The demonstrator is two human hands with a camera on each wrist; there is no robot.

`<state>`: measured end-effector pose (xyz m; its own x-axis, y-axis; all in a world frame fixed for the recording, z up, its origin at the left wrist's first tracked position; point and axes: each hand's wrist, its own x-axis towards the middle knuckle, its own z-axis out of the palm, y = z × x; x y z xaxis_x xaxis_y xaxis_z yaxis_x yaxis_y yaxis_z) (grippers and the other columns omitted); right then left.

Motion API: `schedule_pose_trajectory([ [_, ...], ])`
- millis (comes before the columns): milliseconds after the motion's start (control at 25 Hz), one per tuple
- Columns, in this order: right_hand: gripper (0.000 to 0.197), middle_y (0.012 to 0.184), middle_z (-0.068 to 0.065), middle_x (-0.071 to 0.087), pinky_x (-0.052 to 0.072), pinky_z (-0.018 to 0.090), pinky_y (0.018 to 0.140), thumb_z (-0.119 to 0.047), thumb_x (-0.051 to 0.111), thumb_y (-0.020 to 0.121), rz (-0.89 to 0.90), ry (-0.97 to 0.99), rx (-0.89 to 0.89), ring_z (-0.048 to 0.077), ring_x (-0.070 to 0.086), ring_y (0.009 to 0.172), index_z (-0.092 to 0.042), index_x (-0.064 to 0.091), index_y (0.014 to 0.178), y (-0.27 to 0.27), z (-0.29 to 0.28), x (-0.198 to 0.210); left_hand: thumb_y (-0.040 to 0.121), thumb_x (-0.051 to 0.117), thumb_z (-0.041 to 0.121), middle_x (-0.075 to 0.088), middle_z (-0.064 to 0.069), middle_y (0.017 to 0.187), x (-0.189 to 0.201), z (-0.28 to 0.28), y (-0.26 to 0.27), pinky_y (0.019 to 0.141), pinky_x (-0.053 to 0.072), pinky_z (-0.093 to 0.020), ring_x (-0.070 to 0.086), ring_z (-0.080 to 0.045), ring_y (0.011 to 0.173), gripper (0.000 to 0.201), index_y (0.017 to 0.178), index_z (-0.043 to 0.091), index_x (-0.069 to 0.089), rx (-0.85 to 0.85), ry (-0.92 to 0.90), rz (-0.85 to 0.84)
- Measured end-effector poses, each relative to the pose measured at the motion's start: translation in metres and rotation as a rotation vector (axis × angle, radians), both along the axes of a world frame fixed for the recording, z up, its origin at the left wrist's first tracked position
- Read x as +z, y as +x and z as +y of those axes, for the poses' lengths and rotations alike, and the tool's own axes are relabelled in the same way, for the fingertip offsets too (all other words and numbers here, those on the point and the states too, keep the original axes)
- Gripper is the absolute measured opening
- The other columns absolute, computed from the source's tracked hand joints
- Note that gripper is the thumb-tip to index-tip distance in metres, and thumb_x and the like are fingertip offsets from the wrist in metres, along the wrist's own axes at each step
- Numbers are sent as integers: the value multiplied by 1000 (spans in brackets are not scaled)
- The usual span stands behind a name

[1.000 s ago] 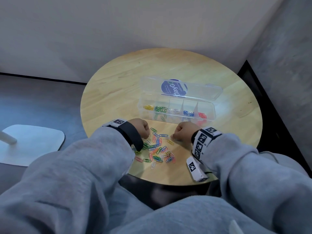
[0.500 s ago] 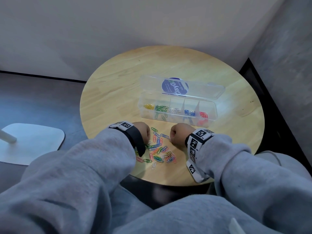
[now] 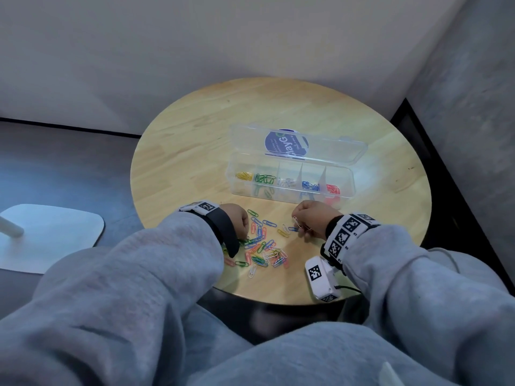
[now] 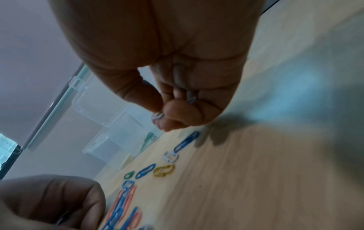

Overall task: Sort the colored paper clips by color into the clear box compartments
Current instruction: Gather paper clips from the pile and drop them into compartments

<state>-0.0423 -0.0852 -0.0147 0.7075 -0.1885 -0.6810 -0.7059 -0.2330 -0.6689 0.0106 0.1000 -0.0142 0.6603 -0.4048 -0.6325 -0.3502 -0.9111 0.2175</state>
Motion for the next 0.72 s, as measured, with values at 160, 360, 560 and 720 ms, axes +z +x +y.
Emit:
schedule_pose_trajectory([
  [160,14,62,4,48,32,19,45,-9,50,88,15,-136,154,14,42,50,-13,49,74,0,7,5,86,57,16,58,-2,88,0,0,-2,71,40,-26,51,-18,81,1,84,16,57,-6,-3,-9],
  [360,25,69,-5,53,39,23,56,-27,72,73,-81,-615,447,17,54,75,-23,47,69,5,11,-4,87,48,15,55,-4,86,8,7,-6,70,38,-26,47,-21,80,7,84,14,53,25,-26,-16],
  [560,28,69,-8,52,37,22,58,-29,74,74,-87,-645,467,16,53,79,-24,48,68,6,14,-7,86,43,4,52,-10,71,17,16,7,54,30,-23,41,-19,54,19,69,11,48,515,-410,192],
  [720,14,83,-1,60,42,21,69,-24,68,81,-59,-677,548,16,54,81,-21,56,74,7,17,-3,90,35,-1,47,-7,62,22,25,11,42,29,-17,40,-11,40,27,71,14,47,825,-691,297],
])
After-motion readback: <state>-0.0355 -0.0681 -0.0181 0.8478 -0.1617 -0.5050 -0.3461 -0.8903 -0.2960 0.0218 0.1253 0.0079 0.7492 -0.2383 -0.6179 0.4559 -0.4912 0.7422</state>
